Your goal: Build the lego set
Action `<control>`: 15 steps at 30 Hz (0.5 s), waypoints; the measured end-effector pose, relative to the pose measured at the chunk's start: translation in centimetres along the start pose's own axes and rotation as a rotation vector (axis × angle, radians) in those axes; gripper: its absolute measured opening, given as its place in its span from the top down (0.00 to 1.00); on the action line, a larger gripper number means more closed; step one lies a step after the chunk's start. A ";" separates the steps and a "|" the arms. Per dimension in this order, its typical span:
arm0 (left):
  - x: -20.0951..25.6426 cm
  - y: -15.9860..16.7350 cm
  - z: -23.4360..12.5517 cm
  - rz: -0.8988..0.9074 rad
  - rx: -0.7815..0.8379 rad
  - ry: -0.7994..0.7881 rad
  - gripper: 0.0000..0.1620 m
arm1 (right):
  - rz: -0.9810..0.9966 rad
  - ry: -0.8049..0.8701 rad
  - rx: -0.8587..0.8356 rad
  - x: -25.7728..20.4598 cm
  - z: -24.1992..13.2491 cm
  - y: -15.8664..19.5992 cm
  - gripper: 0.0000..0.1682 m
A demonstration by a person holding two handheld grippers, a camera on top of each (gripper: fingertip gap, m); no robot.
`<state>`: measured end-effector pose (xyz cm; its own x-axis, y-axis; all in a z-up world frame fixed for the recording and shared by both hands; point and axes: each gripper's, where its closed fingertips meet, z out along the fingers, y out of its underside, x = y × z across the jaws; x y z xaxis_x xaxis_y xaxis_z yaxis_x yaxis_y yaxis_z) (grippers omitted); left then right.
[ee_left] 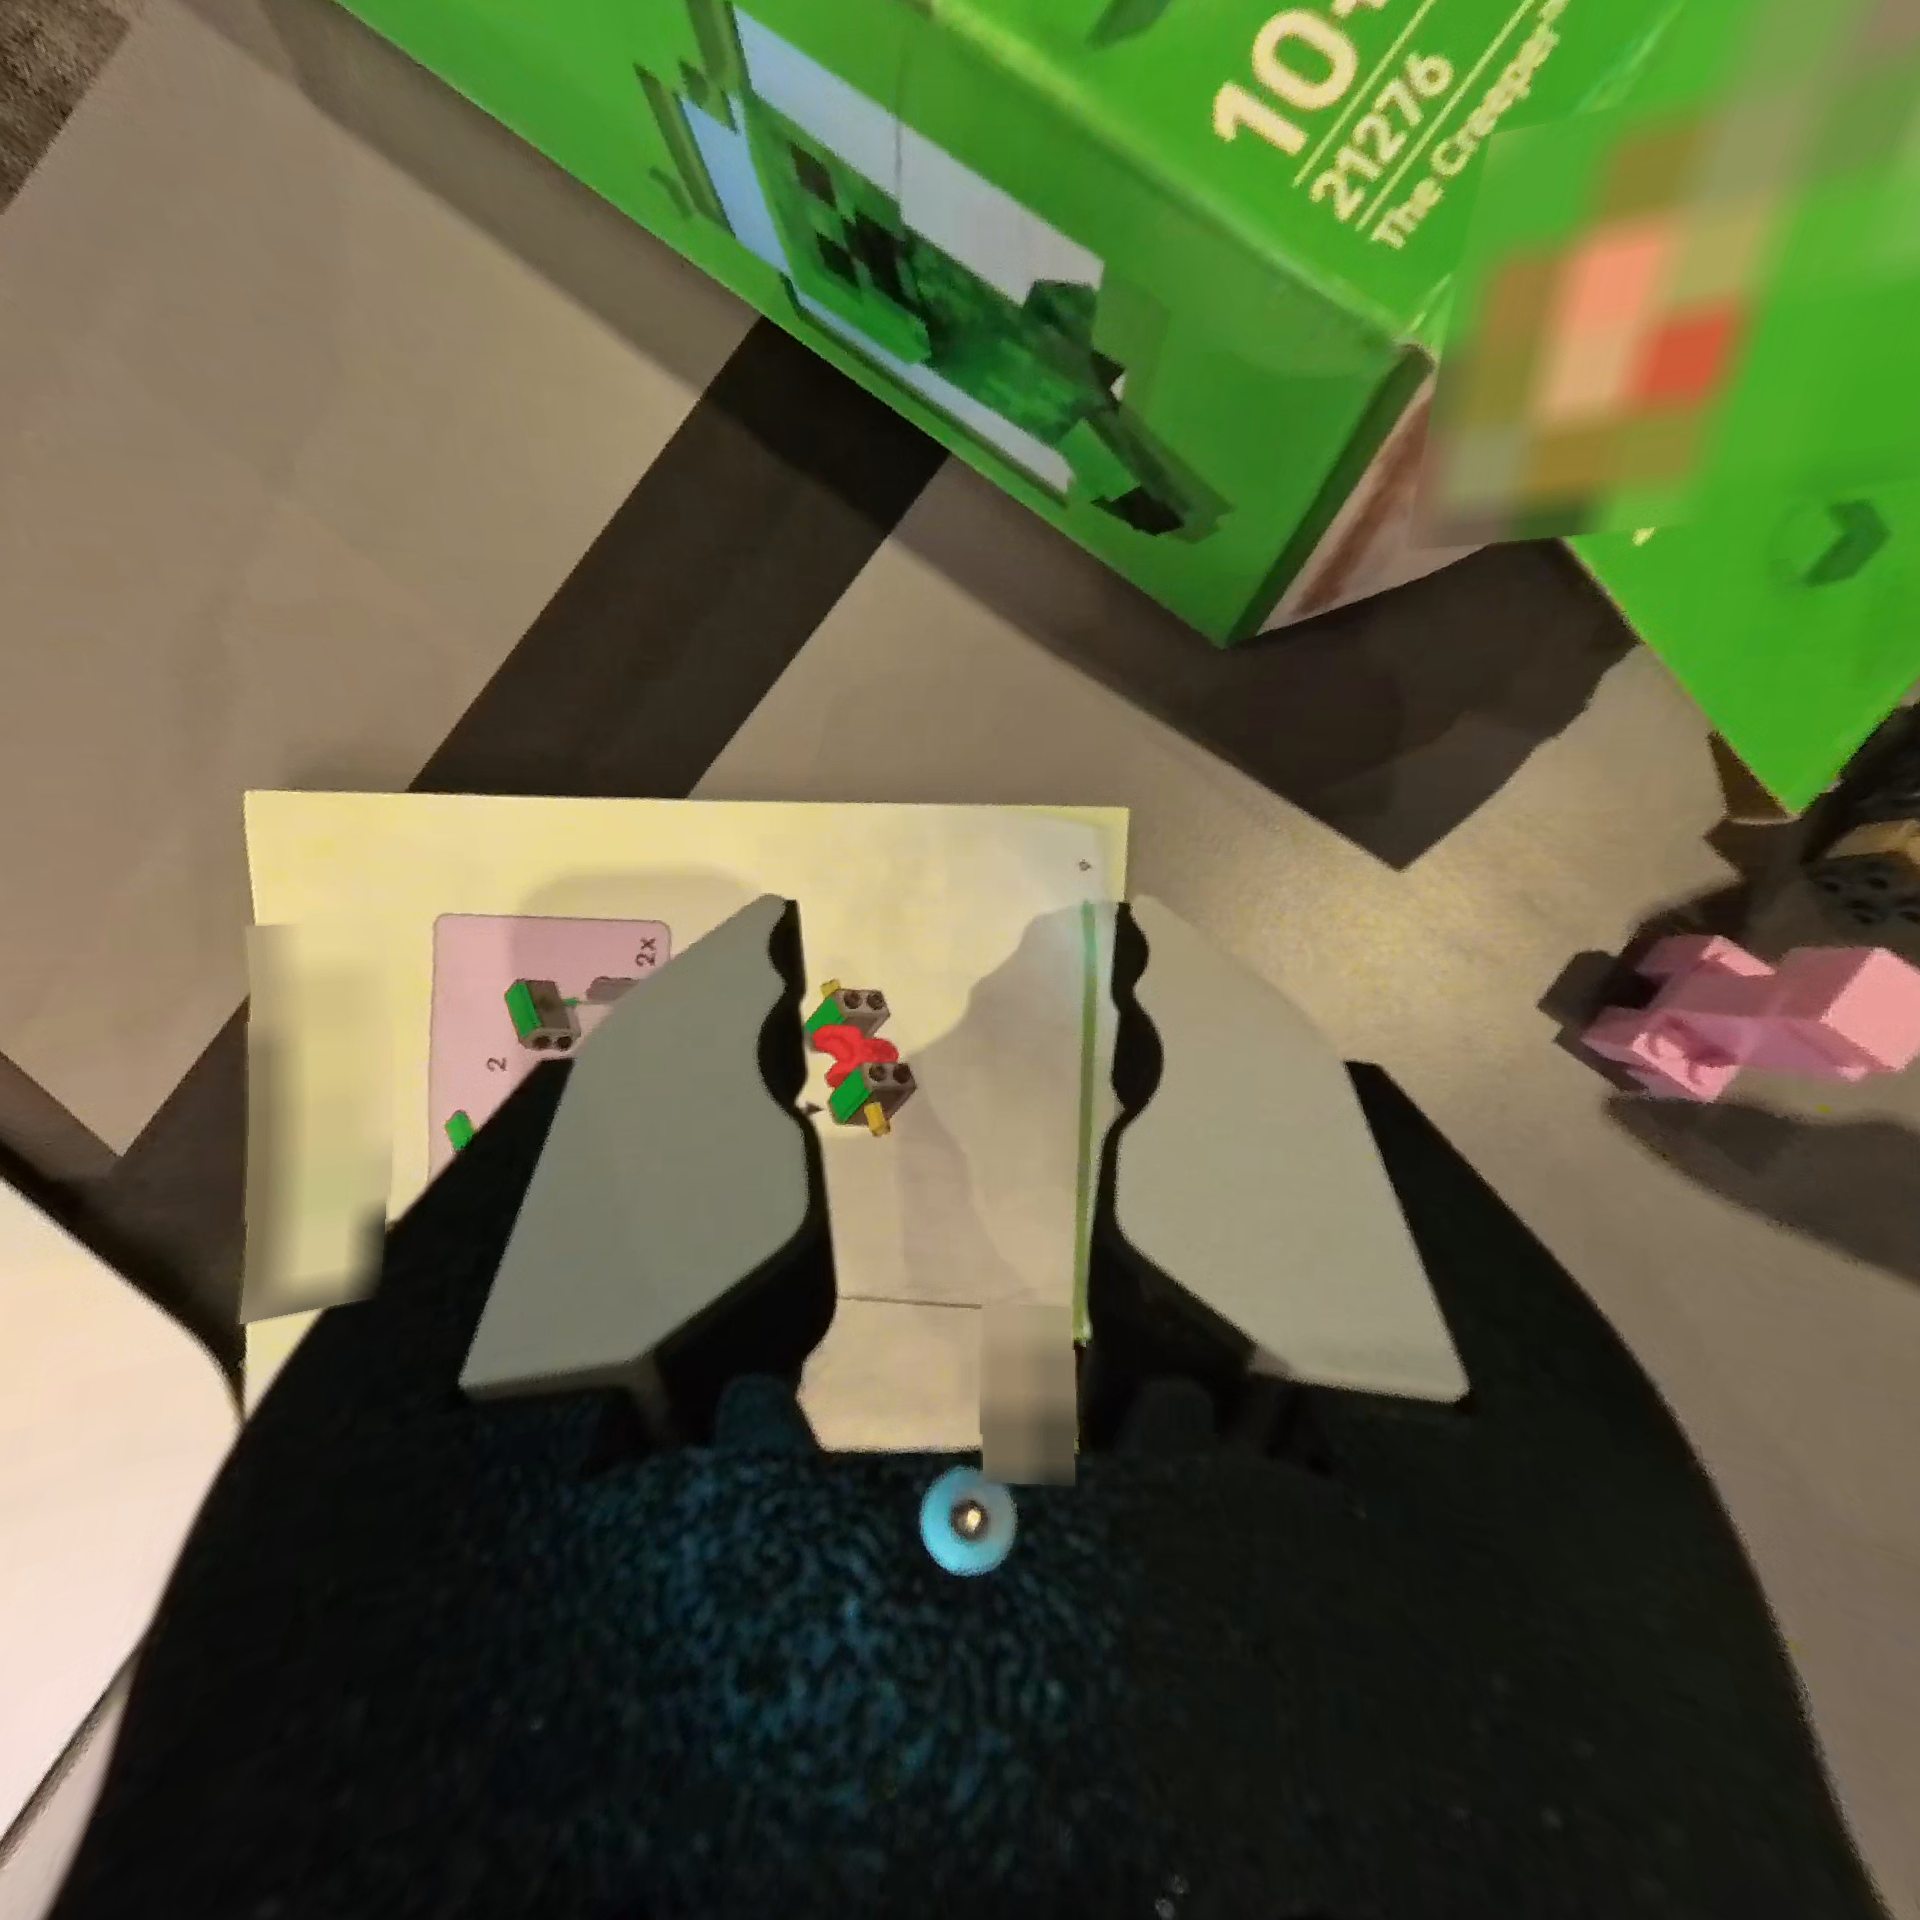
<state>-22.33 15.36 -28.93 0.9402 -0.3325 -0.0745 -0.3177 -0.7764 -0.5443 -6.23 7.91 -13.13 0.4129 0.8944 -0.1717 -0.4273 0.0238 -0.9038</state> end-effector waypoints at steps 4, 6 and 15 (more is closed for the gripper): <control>0.1 0.1 0.2 -0.008 0.001 0.006 0.64 | 0.010 -0.006 -0.010 -0.1 0.1 0.2 0.85; 0.0 0.1 0.2 -0.020 0.004 0.004 0.64 | 0.016 -0.007 -0.013 -0.1 0.1 0.3 0.85; -0.1 0.0 0.0 -0.050 0.022 0.019 0.64 | 0.039 -0.018 -0.028 -0.2 0.3 0.5 0.85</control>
<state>-22.42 15.40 -28.90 0.9521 -0.3042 -0.0307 -0.2675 -0.7805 -0.5650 -6.75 7.88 -13.49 0.3818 0.9022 -0.2005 -0.4199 -0.0239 -0.9072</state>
